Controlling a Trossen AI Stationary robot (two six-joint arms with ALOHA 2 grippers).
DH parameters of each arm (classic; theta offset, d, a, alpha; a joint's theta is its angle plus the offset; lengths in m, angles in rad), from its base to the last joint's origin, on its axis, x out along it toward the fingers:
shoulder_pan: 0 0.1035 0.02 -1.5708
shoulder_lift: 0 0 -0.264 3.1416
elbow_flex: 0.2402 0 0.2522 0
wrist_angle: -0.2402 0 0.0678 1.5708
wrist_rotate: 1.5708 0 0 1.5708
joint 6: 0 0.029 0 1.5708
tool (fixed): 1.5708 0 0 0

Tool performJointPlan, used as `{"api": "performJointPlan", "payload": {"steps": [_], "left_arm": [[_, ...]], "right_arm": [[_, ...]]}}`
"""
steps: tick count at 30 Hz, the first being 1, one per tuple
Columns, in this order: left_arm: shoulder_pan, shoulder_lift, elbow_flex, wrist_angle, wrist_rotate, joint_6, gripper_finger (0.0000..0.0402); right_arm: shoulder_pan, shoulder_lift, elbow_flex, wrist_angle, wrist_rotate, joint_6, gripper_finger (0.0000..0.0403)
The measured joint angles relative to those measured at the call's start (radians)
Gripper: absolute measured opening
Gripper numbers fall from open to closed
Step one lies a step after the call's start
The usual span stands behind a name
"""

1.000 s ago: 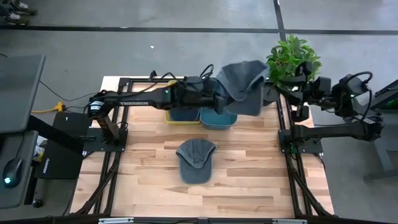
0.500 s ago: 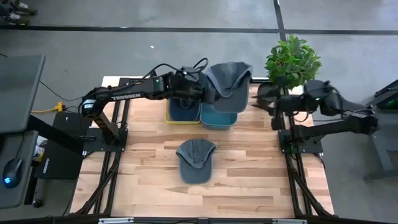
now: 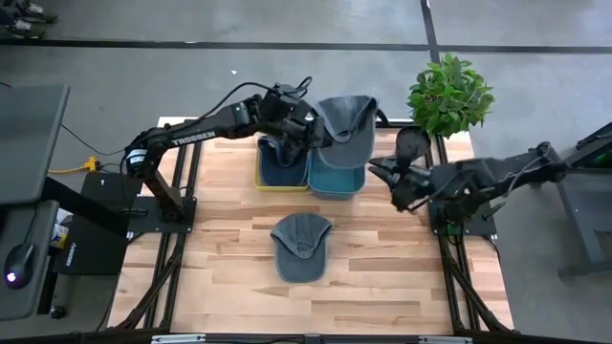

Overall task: Pick & Place hat
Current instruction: Put the right grey cap into the grey bin

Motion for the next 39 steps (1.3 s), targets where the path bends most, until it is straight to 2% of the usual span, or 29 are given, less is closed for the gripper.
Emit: {"api": "performJointPlan", "payload": {"steps": [3,5,9,14,18,23,27,31,35,39], "left_arm": [[0.016,0.000,0.000,0.003,0.070,-0.025,0.0004],[0.022,0.000,0.000,0.004,0.092,-0.041,0.0004],[0.033,0.000,0.000,0.002,0.092,-0.052,0.0004],[0.033,0.000,0.000,-0.001,0.090,-0.069,0.0004],[0.032,0.000,0.000,-0.002,0.112,-0.070,0.0004],[0.024,0.000,0.000,-0.002,0.114,-0.070,0.0004],[0.024,0.001,0.000,-0.002,0.111,-0.068,0.0004],[0.024,0.002,0.000,-0.005,0.109,-0.063,0.0007],[0.024,0.002,0.000,-0.008,0.107,-0.049,0.0006],[0.024,0.002,0.000,-0.004,0.109,-0.037,0.0005]], "right_arm": [[0.033,0.051,0.000,-0.001,0.134,-0.024,0.0115],[0.036,0.082,0.000,-0.005,0.176,-0.011,0.0116],[0.036,0.134,0.000,-0.030,0.184,0.019,0.0133],[0.036,0.175,0.000,-0.027,0.217,0.087,0.0180],[0.036,0.196,0.000,-0.017,0.256,0.082,0.0216],[0.031,0.222,0.000,-0.018,0.263,0.085,0.0229],[0.018,0.247,0.000,-0.017,0.267,0.114,0.0214],[0.007,0.268,0.000,-0.017,0.280,0.147,0.0180],[0.000,0.278,0.000,-0.016,0.295,0.166,0.0129],[-0.004,0.278,0.000,-0.013,0.293,0.166,0.0057]]}}
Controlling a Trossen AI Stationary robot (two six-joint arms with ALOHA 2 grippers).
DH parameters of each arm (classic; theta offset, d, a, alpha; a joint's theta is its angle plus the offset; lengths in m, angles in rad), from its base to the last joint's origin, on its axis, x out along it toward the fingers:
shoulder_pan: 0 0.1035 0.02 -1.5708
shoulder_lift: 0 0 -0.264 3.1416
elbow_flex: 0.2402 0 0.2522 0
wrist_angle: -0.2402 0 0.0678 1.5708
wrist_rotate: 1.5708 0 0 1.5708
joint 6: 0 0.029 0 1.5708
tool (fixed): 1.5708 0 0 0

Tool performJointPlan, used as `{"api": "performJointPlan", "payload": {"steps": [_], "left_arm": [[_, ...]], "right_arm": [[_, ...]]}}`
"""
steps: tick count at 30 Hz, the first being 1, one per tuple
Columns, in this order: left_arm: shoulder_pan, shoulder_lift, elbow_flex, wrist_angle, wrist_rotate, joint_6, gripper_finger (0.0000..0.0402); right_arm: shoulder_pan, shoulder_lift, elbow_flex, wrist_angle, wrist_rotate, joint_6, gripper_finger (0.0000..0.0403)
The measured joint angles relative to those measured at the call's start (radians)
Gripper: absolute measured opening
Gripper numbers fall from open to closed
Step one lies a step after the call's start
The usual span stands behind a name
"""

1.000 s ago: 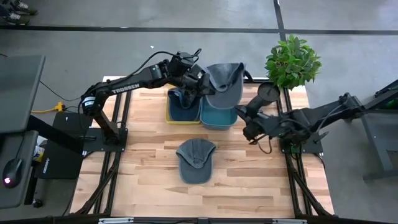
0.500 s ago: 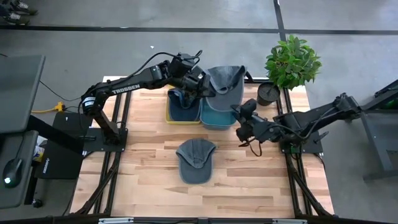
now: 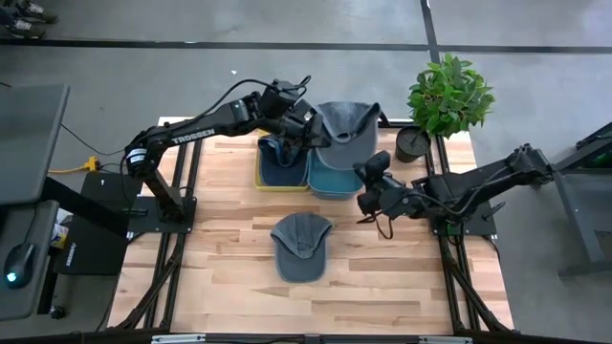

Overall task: Pick & Place hat
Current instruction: Put the right grey cap into the grey bin

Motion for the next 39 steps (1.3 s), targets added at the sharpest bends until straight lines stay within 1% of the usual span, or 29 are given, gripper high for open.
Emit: {"api": "performJointPlan", "payload": {"steps": [2,3,15,20,22,24,26,32,34,36,39], "left_arm": [[0.000,0.000,0.000,0.003,0.004,0.012,0.0005],[0.000,0.000,0.000,0.002,0.006,0.013,0.0006],[0.001,-0.001,0.000,0.006,0.011,0.043,0.0014],[0.001,-0.001,0.000,0.005,-0.003,0.112,0.0017],[0.001,-0.001,0.000,0.004,-0.016,0.133,0.0026],[0.000,-0.001,0.000,0.003,-0.022,0.153,0.0045],[-0.001,-0.001,0.000,0.003,-0.026,0.171,0.0073],[0.000,-0.001,0.000,-0.017,-0.043,0.176,0.0181],[0.010,-0.001,0.001,-0.060,-0.084,0.177,0.0213],[0.016,-0.001,0.001,-0.128,-0.138,0.182,0.0235],[0.039,-0.001,0.001,-0.235,-0.228,0.208,0.0251]], "right_arm": [[0.000,0.001,-0.001,-0.004,0.000,-0.005,0.0020],[0.000,0.001,-0.001,-0.003,-0.003,-0.006,0.0013],[-0.029,0.001,-0.001,0.001,-0.013,0.084,0.0005],[-0.048,0.001,-0.001,-0.006,-0.023,0.087,0.0005],[-0.051,0.001,-0.001,-0.007,-0.029,0.087,0.0005],[-0.051,0.001,-0.001,-0.007,-0.040,0.087,0.0005],[-0.051,0.001,-0.001,-0.007,-0.051,0.093,0.0005],[-0.073,0.000,0.000,-0.016,-0.043,0.106,0.0003],[-0.091,0.000,0.000,-0.036,-0.056,0.126,0.0003],[-0.111,0.000,0.000,-0.067,-0.096,0.168,0.0003],[-0.131,0.000,0.000,-0.093,-0.149,0.223,0.0003]]}}
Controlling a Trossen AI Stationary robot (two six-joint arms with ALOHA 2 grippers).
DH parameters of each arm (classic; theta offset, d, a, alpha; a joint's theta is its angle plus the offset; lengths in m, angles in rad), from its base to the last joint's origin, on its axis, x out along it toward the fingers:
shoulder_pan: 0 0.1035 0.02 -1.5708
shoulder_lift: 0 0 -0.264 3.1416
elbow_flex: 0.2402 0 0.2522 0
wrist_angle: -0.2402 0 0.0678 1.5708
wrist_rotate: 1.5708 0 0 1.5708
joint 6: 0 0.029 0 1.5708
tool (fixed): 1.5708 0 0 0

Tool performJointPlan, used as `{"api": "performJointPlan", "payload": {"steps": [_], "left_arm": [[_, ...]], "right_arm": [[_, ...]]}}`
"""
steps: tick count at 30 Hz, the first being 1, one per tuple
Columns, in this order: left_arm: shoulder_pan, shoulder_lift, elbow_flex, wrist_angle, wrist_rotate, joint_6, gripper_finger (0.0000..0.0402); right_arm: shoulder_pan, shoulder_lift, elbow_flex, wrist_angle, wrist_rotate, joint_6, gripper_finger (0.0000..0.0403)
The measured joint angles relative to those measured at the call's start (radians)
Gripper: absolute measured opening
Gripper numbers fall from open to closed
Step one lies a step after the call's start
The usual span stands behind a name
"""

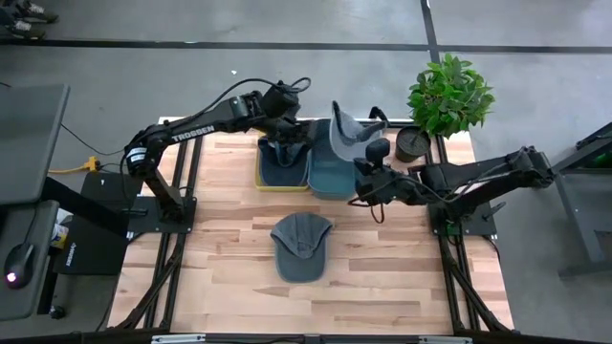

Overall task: Pick & Place hat
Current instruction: Put the right grey cap into the grey bin

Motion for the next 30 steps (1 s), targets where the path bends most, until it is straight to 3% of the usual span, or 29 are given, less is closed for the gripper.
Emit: {"api": "performJointPlan", "payload": {"steps": [5,10,15,18,22,30], "left_arm": [[0.033,-0.017,0.000,-0.152,-0.074,0.083,0.0254],[0.036,-0.016,-0.001,-0.227,-0.106,0.211,0.0254],[0.048,-0.017,-0.001,-0.258,-0.113,0.306,0.0254],[0.065,-0.017,-0.004,-0.256,-0.088,0.352,0.0254],[0.099,-0.017,-0.050,-0.166,-0.043,0.423,0.0254],[0.212,-0.016,-0.234,0.027,0.153,0.495,0.0254]], "right_arm": [[-0.020,-0.001,0.001,-0.005,-0.090,-0.036,0.0003],[-0.049,-0.001,0.001,-0.017,-0.262,-0.104,0.0003],[-0.099,-0.001,0.001,0.017,-0.334,-0.216,0.0003],[-0.145,0.006,0.001,0.021,-0.428,-0.232,0.0003],[-0.210,0.034,0.001,0.056,-0.444,-0.289,0.0003],[-0.312,0.139,0.001,0.125,-0.536,-0.339,0.0003]]}}
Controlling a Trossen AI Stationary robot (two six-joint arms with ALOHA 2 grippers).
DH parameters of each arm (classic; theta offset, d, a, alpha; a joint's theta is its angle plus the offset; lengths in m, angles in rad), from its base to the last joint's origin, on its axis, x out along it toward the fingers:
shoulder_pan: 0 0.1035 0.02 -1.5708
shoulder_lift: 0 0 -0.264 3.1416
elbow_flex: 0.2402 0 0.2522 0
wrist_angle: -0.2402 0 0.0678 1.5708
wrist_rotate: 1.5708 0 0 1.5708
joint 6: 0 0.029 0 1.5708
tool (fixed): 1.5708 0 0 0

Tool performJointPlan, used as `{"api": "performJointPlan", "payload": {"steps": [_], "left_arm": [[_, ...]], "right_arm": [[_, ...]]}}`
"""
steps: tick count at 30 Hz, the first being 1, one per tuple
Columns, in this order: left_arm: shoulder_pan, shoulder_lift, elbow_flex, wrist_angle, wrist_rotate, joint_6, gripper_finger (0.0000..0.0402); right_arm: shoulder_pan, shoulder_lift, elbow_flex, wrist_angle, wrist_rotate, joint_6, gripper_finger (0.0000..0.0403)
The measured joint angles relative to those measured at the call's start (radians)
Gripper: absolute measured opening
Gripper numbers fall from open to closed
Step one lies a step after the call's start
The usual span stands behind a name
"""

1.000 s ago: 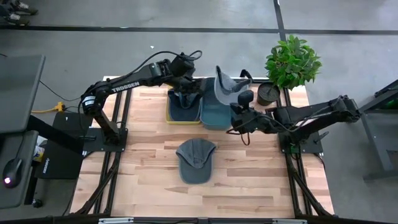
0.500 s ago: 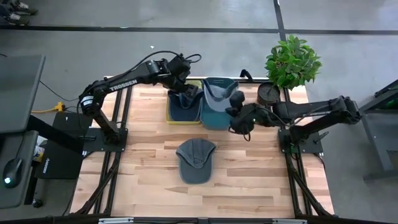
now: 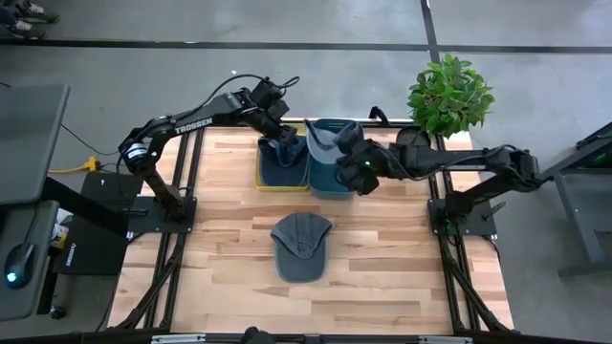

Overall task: Pick & Place hat
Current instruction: Put the right grey cap into the grey bin

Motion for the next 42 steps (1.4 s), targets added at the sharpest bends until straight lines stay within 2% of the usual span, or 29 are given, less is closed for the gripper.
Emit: {"api": "performJointPlan", "payload": {"steps": [9,15,20,22,29,36,42], "left_arm": [[0.098,0.000,-0.045,0.063,0.219,0.092,0.0254],[0.133,0.000,-0.045,0.134,0.391,0.073,0.0254],[0.133,0.000,-0.045,0.198,0.463,0.057,0.0254],[0.131,0.000,-0.045,0.222,0.478,0.040,0.0254],[0.131,0.000,-0.045,0.288,0.500,0.008,0.0254],[0.131,0.000,-0.045,0.290,0.504,-0.010,0.0254],[0.131,0.000,-0.045,0.300,0.504,-0.043,0.0254]], "right_arm": [[-0.040,0.115,0.000,-0.052,-0.138,0.063,0.0003],[-0.045,0.128,0.000,-0.116,-0.155,0.082,0.0003],[-0.067,0.128,0.000,-0.166,-0.213,0.093,0.0003],[-0.068,0.128,0.000,-0.165,-0.210,0.105,0.0006],[-0.065,0.128,-0.001,-0.169,-0.173,0.165,0.0067],[-0.063,0.127,-0.001,-0.172,-0.149,0.281,0.0109],[-0.058,0.085,-0.001,-0.184,-0.167,0.323,0.0141]]}}
